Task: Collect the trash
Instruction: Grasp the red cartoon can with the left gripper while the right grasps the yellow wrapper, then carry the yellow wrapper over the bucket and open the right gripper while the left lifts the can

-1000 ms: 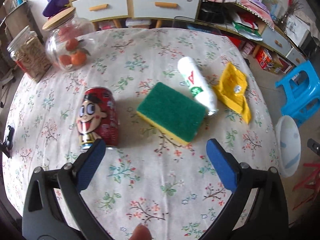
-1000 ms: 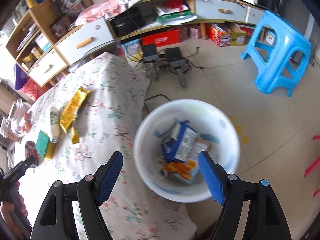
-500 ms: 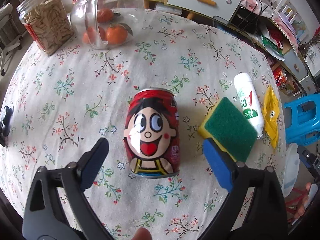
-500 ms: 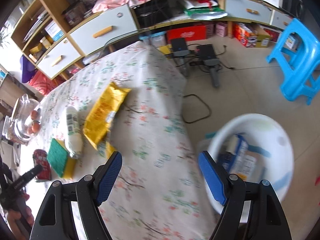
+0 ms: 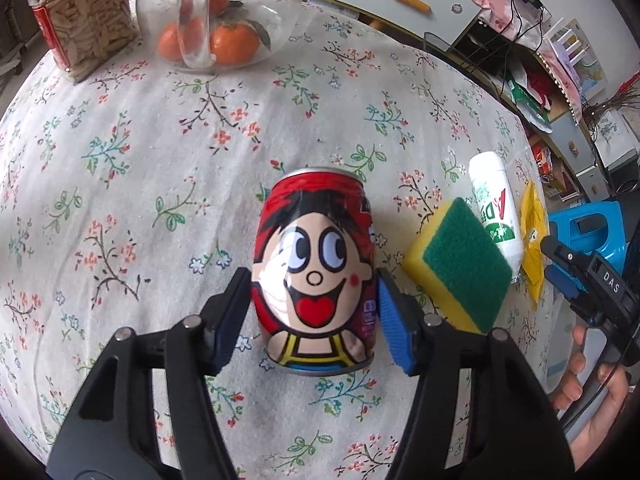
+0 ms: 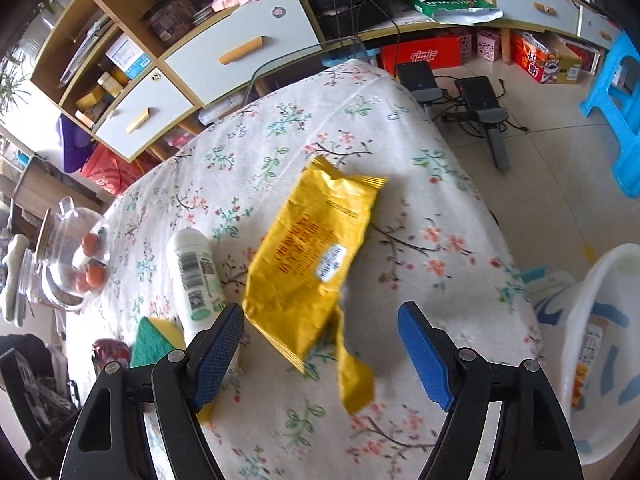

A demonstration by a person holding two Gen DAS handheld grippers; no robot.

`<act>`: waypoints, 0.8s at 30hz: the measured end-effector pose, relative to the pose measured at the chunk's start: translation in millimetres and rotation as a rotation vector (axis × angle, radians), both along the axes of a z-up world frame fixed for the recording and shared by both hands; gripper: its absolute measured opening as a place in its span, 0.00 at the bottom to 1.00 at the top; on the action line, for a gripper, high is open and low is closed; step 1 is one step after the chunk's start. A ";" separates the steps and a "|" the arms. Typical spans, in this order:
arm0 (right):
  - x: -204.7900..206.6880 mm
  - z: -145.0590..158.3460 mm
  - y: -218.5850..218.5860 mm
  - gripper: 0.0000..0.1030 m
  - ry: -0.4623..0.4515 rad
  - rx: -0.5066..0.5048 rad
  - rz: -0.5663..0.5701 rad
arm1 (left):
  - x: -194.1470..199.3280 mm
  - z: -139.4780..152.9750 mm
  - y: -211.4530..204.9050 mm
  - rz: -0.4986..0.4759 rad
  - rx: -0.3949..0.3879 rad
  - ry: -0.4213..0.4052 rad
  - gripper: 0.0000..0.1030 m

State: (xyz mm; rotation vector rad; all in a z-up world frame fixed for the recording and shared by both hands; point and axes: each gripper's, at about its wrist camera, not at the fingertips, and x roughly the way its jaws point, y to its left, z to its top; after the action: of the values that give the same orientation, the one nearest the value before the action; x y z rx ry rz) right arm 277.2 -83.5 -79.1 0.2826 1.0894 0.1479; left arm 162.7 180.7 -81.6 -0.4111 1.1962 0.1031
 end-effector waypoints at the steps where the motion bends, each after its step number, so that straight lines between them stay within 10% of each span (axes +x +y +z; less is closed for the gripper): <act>1: 2.7 -2.3 3.1 0.78 -0.002 -0.002 -0.002 | 0.2 -0.1 -0.2 -0.003 0.000 0.000 0.58; 18: 8.9 -14.4 29.0 0.78 -0.094 -0.206 0.045 | 3.2 -0.9 -8.5 -0.026 0.030 -0.004 0.54; 24: 0.8 -11.0 24.7 0.56 -0.078 -0.192 0.086 | 0.3 -0.3 -11.3 -0.040 0.038 0.001 0.54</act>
State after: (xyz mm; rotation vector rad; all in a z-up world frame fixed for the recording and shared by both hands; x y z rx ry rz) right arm 278.0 -58.8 -90.2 0.0574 1.0309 0.1295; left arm 163.0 169.4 -81.9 -0.3538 1.2012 0.0918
